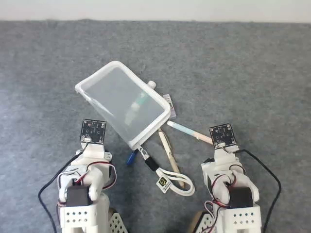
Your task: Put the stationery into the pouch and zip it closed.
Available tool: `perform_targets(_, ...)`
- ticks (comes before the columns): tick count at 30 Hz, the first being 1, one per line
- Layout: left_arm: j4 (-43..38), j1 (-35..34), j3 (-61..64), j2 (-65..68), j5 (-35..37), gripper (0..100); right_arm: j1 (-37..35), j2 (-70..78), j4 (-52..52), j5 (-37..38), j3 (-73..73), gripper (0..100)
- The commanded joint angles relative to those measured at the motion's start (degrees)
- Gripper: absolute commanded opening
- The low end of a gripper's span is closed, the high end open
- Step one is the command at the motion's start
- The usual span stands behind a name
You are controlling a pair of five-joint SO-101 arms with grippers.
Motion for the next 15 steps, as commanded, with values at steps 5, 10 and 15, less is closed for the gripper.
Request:
perform_targets(5,0.2,0.1,-0.7,-1.2,-0.1,1,0.3,-0.7,0.7,0.3,1.2,0.7)
perform_targets(10,-0.8,0.0,-1.2,-1.2,-0.4,1,0.2,-0.7,0.7,0.3,1.2,0.7)
perform_targets(15,-4.3,-0.4,-1.3,-1.2,-0.4,1,0.2,-0.7,0.7,0.3,1.2,0.7)
